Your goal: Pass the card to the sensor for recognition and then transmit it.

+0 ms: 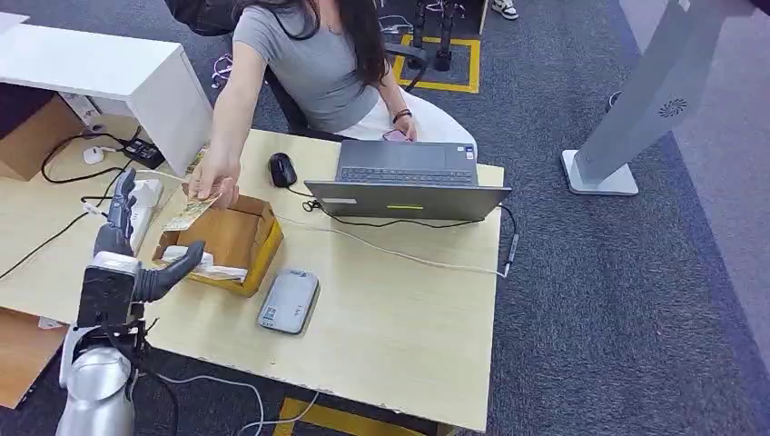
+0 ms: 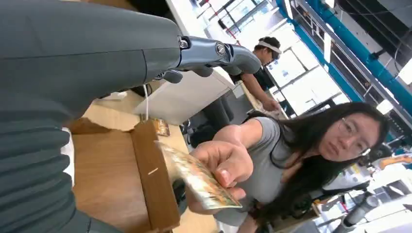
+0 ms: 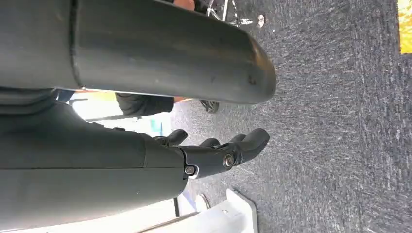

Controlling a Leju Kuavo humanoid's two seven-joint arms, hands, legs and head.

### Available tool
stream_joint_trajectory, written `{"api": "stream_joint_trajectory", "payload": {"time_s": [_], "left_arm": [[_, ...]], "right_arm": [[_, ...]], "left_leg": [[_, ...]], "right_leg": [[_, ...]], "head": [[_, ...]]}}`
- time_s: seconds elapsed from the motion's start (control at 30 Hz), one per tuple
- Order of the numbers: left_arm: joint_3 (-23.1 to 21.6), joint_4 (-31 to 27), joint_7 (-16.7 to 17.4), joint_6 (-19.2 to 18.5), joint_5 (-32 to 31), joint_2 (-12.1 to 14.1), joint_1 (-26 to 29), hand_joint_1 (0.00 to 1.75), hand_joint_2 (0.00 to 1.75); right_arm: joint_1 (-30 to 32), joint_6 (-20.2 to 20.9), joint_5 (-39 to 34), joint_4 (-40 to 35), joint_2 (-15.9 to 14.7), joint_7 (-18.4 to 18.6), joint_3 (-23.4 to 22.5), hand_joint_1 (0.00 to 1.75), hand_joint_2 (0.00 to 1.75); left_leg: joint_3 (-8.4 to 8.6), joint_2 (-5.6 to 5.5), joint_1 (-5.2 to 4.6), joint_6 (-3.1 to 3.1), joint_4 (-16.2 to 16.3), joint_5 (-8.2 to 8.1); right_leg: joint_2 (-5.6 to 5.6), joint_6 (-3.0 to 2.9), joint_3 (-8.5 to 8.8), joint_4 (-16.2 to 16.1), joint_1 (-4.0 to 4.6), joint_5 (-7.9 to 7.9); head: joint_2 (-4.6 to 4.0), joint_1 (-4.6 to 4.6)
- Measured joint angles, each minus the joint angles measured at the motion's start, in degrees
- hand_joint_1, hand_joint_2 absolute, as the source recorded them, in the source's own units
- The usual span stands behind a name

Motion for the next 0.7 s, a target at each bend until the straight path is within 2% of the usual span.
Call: {"api": "stream_joint_trajectory", "payload": {"time_s": [0.27, 0.37, 0.4, 0.43, 0.7], "left_arm": [[-0.1, 0.1, 0.0, 0.1, -0.2, 0.0, -0.2, 0.0, 1.75], [-3.1, 4.1, 3.0, 2.2, -8.2, 2.1, -5.3, 0.0, 1.75], [-5.1, 7.1, 4.8, 3.5, -13.3, 3.5, -8.8, 0.0, 1.75], [-7.9, 11.2, 7.7, 5.6, -21.4, 5.6, -13.9, 0.0, 1.75], [-12.2, 17.5, 11.9, 8.6, -32.7, 8.6, -21.1, 0.0, 1.75]], "right_arm": [[0.0, 0.0, 0.0, 0.0, 0.0, 0.1, 0.0, 0.0, 0.0], [0.0, 0.3, 0.0, -0.1, 0.0, 1.1, 0.5, 0.0, 0.0], [-0.1, 0.6, 0.0, -0.2, 0.0, 1.9, 0.6, 0.0, 0.0], [-0.2, 1.0, 0.0, -0.5, 0.0, 3.0, 1.1, 0.0, 0.0], [-0.2, 1.6, 0.0, -1.0, 0.0, 4.6, 1.9, 0.0, 0.0]], "left_leg": [[0.0, 0.0, 0.0, 0.0, 0.0, 0.0], [0.0, 0.01, 0.0, 0.0, 0.0, 0.01], [0.0, 0.01, 0.0, 0.03, 0.0, 0.03], [0.0, 0.03, 0.0, 0.02, 0.0, 0.04], [-0.01, 0.03, 0.0, 0.01, 0.0, 0.05]], "right_leg": [[0.0, 0.0, 0.0, 0.0, 0.0, 0.0], [0.02, 0.0, 0.01, 0.0, 0.0, 0.01], [0.02, 0.0, 0.02, 0.0, 0.0, 0.01], [0.05, 0.03, 0.01, 0.0, 0.0, 0.03], [0.08, 0.03, 0.0, 0.0, 0.0, 0.03]], "head": [[0.0, -0.02], [0.0, -0.02], [0.0, -0.02], [0.0, -0.02], [0.0, -0.02]]}}
